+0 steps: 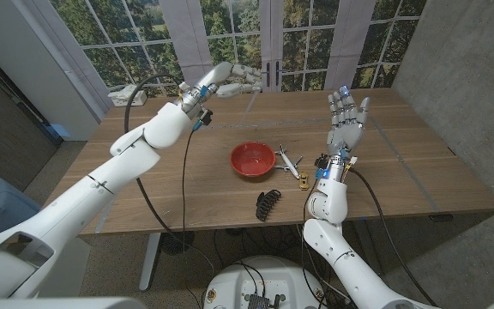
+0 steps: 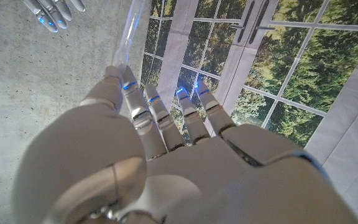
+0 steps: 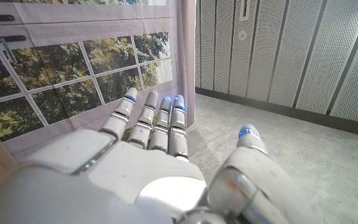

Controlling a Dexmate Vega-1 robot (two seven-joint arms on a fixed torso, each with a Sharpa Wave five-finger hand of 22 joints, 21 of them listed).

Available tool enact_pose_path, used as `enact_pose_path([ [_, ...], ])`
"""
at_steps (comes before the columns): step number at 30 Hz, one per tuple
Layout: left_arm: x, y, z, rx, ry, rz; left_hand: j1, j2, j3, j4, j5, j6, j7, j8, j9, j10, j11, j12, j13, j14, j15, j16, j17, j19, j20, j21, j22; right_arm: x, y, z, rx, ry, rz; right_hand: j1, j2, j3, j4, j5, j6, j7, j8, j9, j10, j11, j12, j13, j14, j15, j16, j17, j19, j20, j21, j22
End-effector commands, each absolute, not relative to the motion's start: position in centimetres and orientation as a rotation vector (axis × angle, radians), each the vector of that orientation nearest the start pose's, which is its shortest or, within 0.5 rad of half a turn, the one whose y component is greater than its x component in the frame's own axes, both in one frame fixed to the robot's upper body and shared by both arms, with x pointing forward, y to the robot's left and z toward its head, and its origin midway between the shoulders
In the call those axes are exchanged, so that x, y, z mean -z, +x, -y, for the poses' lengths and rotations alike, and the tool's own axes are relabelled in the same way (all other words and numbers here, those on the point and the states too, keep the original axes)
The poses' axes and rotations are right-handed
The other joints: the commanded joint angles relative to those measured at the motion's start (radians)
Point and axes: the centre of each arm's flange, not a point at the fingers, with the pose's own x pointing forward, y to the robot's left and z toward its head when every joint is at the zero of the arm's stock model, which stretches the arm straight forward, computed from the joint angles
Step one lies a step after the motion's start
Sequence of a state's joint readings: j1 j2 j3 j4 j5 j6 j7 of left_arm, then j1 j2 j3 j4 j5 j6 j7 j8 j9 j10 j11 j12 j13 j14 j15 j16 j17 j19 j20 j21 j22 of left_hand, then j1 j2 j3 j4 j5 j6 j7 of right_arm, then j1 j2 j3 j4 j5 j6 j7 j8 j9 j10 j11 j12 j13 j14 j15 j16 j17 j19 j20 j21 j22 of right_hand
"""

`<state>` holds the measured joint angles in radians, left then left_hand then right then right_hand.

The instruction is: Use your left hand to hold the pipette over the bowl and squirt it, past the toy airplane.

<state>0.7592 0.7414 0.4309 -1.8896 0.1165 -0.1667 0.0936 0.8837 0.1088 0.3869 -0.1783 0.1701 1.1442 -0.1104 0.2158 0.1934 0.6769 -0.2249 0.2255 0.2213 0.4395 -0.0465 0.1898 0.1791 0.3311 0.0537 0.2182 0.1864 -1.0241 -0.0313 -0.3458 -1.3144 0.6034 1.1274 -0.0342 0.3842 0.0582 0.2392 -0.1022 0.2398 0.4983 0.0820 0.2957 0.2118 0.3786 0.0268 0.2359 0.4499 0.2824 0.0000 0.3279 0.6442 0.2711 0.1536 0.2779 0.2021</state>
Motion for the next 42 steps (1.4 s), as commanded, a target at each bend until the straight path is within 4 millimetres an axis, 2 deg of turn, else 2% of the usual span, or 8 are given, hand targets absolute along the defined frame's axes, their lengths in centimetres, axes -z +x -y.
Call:
enact_pose_path([
  [1,-13.08,50.54,-18.03,0.143,0.914,1.127,0.029,0.014,0.010,0.001,0.005,0.007,0.016,0.018,0.025,-0.008,0.003,-0.003,0.001,-0.007,-0.159,0.001,0.002,0.001,-0.010,0.002,0.001,4.93,52.96,18.84,-0.075,0.627,1.266,-0.011,0.005,0.003,-0.005,-0.005,0.009,0.000,-0.001,0.001,0.006,0.003,-0.005,0.000,0.008,0.002,-0.004,0.000,-0.003,0.005,-0.001,0.003],
  [8,-13.00,50.17,-18.06,0.119,0.920,1.138,0.051,0.018,0.011,-0.001,0.006,0.010,0.023,0.030,0.047,-0.021,0.003,-0.008,-0.002,-0.017,-0.161,-0.003,0.002,0.008,-0.030,0.004,0.001,4.92,52.86,18.86,-0.077,0.626,1.269,-0.013,0.005,0.003,-0.007,-0.005,0.010,0.000,-0.002,0.002,0.005,0.002,-0.005,0.000,0.007,0.002,-0.005,0.000,-0.003,0.004,-0.001,0.003],
  [24,-12.94,50.11,-17.94,0.127,0.917,1.142,0.064,0.017,0.003,0.003,0.005,0.017,0.028,0.043,0.068,-0.024,0.003,-0.009,-0.005,-0.026,-0.157,-0.002,0.002,0.014,-0.041,0.006,0.002,4.86,52.75,18.89,-0.068,0.622,1.272,-0.018,0.007,0.004,-0.012,-0.006,0.011,0.000,-0.007,0.002,0.006,0.002,-0.005,0.000,0.008,0.000,-0.006,-0.001,-0.003,0.005,-0.001,0.003],
  [37,-13.01,50.70,-18.04,0.149,0.912,1.128,0.060,0.007,-0.011,0.007,0.001,0.018,0.030,0.042,0.071,-0.034,0.005,-0.012,-0.008,-0.022,-0.148,0.001,0.003,0.024,-0.030,0.009,0.002,4.90,52.84,18.80,-0.057,0.620,1.269,-0.021,0.008,0.005,-0.016,-0.006,0.012,0.000,-0.010,0.003,0.005,0.001,-0.005,-0.001,0.008,0.002,-0.007,-0.001,-0.003,0.005,-0.001,0.003],
  [42,-12.99,50.84,-18.10,0.150,0.916,1.128,0.049,0.005,-0.020,0.014,0.001,-0.004,0.043,0.027,0.067,-0.078,0.011,-0.025,-0.011,-0.023,-0.146,-0.001,0.002,0.022,-0.022,0.008,0.003,4.99,52.91,18.75,-0.054,0.621,1.266,-0.022,0.009,0.005,-0.017,-0.006,0.014,0.000,-0.010,0.003,0.005,0.003,-0.005,-0.001,0.008,0.002,-0.007,-0.001,-0.004,0.005,-0.002,0.003],
])
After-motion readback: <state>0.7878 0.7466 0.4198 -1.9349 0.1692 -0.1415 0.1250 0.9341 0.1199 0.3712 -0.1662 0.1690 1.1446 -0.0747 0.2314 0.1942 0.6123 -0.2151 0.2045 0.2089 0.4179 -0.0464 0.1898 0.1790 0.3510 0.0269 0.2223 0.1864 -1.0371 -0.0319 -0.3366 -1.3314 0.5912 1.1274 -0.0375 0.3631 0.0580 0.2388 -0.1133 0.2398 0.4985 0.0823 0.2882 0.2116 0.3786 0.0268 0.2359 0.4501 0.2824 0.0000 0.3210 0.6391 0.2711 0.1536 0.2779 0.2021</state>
